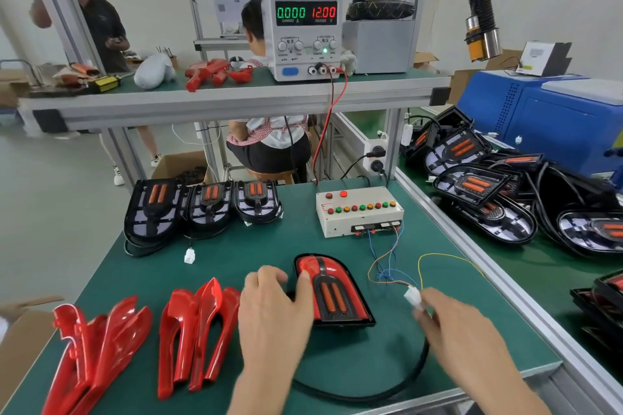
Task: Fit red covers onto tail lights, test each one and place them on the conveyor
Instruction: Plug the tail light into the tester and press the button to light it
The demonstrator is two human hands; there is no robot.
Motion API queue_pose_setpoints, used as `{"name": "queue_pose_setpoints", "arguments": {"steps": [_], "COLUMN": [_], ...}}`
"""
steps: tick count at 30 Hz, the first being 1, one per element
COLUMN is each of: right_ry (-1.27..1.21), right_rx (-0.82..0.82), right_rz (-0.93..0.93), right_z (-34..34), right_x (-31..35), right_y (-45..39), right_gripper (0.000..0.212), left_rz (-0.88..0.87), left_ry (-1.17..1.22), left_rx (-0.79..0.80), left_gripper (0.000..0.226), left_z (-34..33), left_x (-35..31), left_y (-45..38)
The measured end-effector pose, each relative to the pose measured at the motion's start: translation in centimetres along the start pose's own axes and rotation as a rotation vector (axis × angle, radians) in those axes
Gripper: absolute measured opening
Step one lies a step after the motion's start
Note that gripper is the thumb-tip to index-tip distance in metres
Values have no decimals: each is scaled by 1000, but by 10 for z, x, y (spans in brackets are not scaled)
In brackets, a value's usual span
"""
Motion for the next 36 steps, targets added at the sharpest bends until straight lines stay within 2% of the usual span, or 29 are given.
{"name": "queue_pose_setpoints", "arguments": {"steps": [3,5,8,12,15,17,19,22,25,26,28,31,33,35,36], "right_ry": [-85,-254,-521,-618,-475,-335,-279,-269,-398,-365,-244,-238,-198,-254,-275], "right_rx": [-60,-68,-46,21,-61,-133,-126,-23,34,49,27,-155,-272,-240,-197], "right_rz": [-82,-135,-186,-172,-102,20,136,135,116,142,247,439,559,711,767], "right_z": [10,10,1,-13,-13,-18,-32,-61,-83,-87,-92,-85,-85,-88,-90], "right_x": [-1,0,9,23,30,40,54,68,75,78,87,99,102,104,107], "right_y": [-11,-18,-20,-19,-16,-10,-4,3,11,14,19,33,44,50,49], "right_gripper": [13,14,25,34,54,45,22,56,55,53,51,57,46,31,30], "left_rz": [92,142,218,234,240,251,241,214,238,245,252,262,280,312,333], "left_ry": [-183,-75,104,289,318,355,368,397,473,488,512,554,582,614,629], "left_rx": [318,456,540,547,515,486,462,417,429,433,424,421,424,457,486], "left_gripper": [54,63,57,34,38,37,35,35,37,37,35,29,32,36,35], "left_z": [-37,-57,-75,-76,-58,-41,-24,-4,3,4,5,0,-6,-14,-18], "left_x": [29,34,38,40,47,49,49,50,53,55,57,57,58,59,59], "left_y": [-23,-28,-28,-28,-28,-30,-33,-37,-34,-33,-30,-24,-21,-17,-15]}}
Point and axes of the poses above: each hand's wrist, its own y-axis away from the middle knuckle, its own z-axis out of the back of the hand, x = y × z, the point moved 9 cm from there along -y, towards the middle knuckle, and after that the axes turned 8 degrees about -y, right-handed, at the moved point
